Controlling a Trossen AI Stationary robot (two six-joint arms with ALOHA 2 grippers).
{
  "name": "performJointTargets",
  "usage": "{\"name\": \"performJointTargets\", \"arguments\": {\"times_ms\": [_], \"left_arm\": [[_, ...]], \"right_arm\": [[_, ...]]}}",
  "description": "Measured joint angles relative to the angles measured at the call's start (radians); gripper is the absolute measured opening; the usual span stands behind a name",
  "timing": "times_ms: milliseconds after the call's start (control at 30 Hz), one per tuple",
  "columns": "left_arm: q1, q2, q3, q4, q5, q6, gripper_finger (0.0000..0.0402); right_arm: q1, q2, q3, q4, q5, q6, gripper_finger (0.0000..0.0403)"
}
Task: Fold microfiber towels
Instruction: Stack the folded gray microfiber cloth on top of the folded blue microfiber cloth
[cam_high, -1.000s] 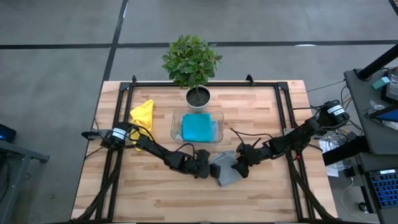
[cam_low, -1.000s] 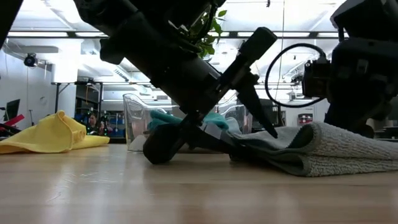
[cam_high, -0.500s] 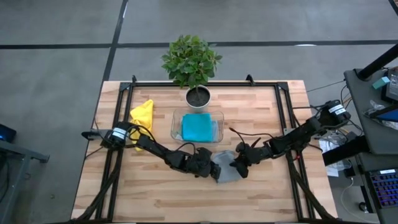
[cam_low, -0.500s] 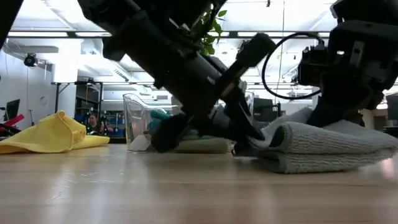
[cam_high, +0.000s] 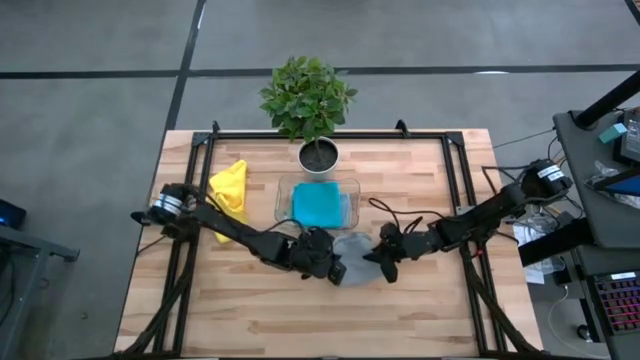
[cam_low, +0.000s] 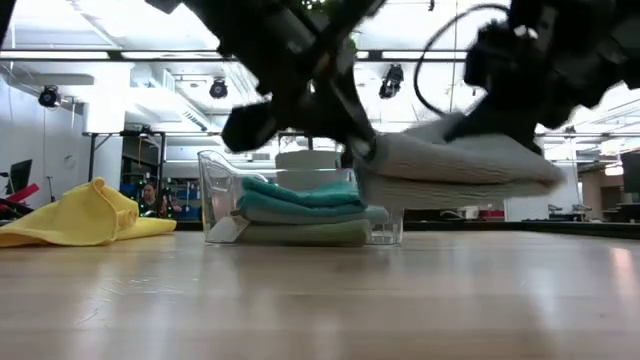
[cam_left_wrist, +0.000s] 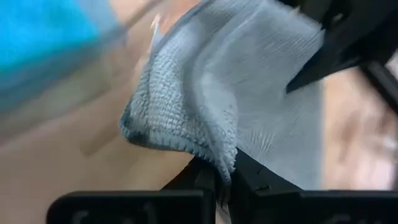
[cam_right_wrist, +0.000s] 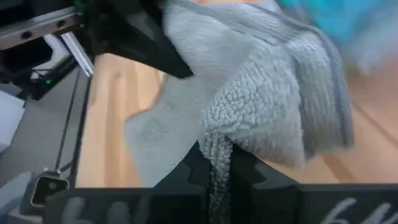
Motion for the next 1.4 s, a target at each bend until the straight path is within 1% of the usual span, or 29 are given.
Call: {"name": "performJointTargets", "arguments": {"times_ms": [167,267,533,733,900,1033,1233,1400], "left_arm": [[0.017,-0.085,0.000,-0.051,-0.006,0.098,0.0001],[0.030,-0.147,0.000,-0.124,-0.006,0.164,0.0001],[0.116,-0.309,0.000,-0.306,-0.024,0.337,0.0001],[0.217,-0.371,0.002,-0.386,-0.024,0.466,0.0001],[0.290,-0.383,0.001,-0.466,-0.019,0.521,0.0001],[0.330,-0.369,-0.001,-0.505,-0.012,0.525,0.0001],[0.353,-0.351,-0.021,-0.562,-0.003,0.518,0.0001],[0.362,-0.337,-0.023,-0.561,-0.006,0.518,0.0001]], "right_arm": [[-0.029,0.002,0.081,0.002,0.003,-0.120,0.0013],[-0.056,0.002,0.136,-0.002,0.017,-0.186,0.0013],[-0.192,0.003,0.250,-0.057,0.025,-0.327,0.0013],[-0.300,0.039,0.307,-0.057,0.025,-0.375,0.0013],[-0.358,0.121,0.349,-0.061,0.024,-0.403,0.0013],[-0.391,0.187,0.378,-0.061,0.024,-0.410,0.0013],[-0.410,0.249,0.402,-0.065,0.023,-0.410,0.0013],[-0.411,0.265,0.430,-0.108,0.023,-0.410,0.0013]]}}
